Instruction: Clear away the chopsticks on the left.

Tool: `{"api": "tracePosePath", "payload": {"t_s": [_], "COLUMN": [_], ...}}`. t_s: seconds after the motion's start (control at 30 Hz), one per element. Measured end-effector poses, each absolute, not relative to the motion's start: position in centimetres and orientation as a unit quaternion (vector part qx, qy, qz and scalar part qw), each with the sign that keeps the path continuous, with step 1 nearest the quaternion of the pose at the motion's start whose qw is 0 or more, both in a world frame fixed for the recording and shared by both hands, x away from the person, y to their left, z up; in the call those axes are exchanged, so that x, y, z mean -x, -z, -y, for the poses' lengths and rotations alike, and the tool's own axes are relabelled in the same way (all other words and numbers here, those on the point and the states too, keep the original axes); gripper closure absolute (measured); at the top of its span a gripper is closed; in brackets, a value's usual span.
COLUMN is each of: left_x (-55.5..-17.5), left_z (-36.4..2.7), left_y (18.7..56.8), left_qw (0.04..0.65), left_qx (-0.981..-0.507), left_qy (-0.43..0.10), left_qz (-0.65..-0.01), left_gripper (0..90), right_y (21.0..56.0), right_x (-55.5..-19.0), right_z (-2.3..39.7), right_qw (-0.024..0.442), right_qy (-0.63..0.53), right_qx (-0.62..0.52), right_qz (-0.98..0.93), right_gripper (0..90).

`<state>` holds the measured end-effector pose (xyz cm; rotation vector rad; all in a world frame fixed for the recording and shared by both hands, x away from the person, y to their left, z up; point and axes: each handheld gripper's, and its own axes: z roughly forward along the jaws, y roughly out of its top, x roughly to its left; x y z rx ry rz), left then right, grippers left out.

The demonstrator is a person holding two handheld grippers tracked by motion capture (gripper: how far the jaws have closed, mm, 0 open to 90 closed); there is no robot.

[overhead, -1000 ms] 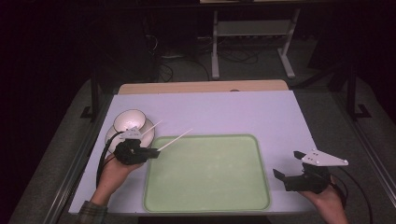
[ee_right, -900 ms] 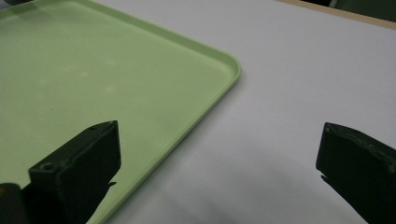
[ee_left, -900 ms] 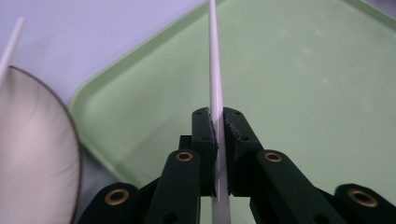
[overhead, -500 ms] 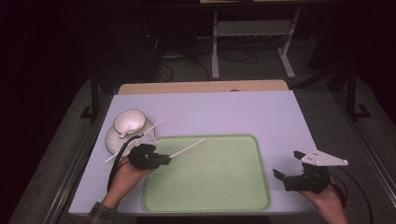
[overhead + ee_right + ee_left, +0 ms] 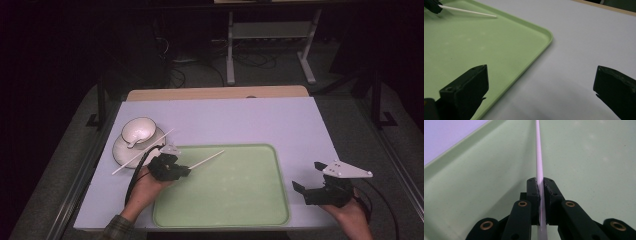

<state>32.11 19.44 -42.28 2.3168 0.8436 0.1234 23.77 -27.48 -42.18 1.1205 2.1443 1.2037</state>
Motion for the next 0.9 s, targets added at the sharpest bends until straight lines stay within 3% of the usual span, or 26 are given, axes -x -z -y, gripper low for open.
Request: {"api": "tracePosePath", "payload": {"t_s": [0.9], "left_x": [-31.6], "left_z": [-18.4], "left_y": [43.3], "left_qw": [0.318], "left_qx": [-0.892], "left_qy": [-0.043], "left_qz": [-0.317], "left_gripper": [81.8], "right_y": [42.1], "right_x": [-23.8], "right_z": [27.3], "right_qw": [0.206], "right_qy": [-0.437], "right_qx": [-0.401], "right_qz": [-0.778], "right_gripper": [0.0]}}
